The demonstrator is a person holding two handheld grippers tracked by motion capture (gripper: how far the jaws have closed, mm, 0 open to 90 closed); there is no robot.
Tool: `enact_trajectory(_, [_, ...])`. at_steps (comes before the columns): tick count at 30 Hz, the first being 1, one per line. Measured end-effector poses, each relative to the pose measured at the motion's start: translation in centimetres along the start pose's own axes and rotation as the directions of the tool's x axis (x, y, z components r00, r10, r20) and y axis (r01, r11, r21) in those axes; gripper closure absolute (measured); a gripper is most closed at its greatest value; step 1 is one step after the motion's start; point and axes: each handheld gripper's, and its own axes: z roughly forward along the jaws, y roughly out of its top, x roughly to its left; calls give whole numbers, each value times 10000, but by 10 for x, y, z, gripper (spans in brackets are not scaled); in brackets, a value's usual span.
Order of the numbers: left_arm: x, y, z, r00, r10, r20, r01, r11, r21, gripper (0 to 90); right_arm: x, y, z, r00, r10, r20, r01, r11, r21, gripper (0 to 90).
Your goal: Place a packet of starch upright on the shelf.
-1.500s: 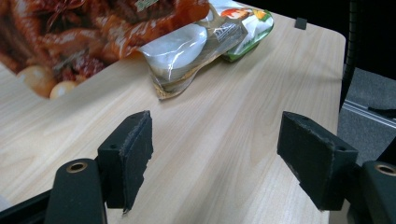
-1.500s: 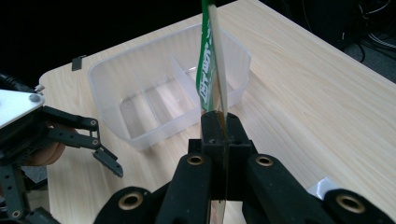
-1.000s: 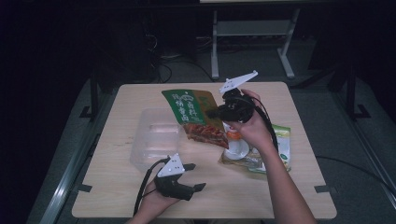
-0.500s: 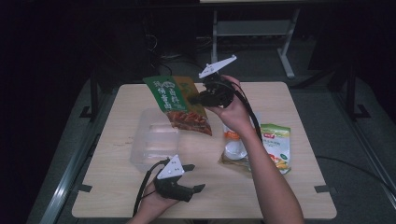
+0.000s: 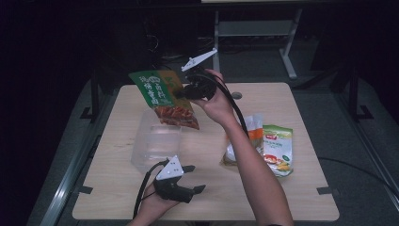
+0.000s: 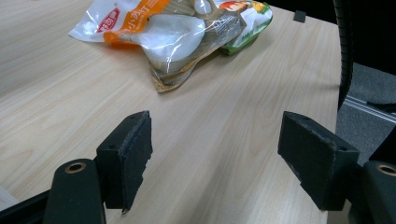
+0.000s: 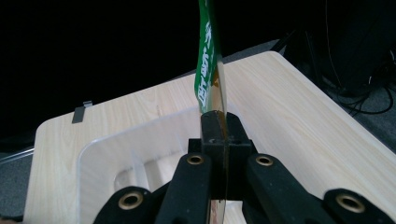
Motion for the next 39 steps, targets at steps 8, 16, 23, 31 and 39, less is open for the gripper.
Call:
enact_trajectory(8, [0,0,-1,10000,24,-36,-24,10000,77,259,-8,0,33,9992,156,-358,-161,9998,-126,900])
enact_trajectory(16, [1,0,-3,9999,-129,-53,129,9999,-39,259,-19,-11,65,9955,700,-644,-721,9969,-311,900])
enact_trajectory(23, [2,0,-3,9999,-63,-93,63,10000,-47,259,-27,-27,78,9891,1222,-826,-1277,9897,-650,900])
enact_trajectory(31, [0,0,-2,9999,-38,-122,39,10000,24,258,-37,-46,82,9843,1495,-939,-1585,9825,-976,900])
enact_trajectory(39, [3,0,-3,9998,-102,-167,101,9999,-44,259,-42,-59,93,9812,1586,-1100,-1677,9827,-785,897])
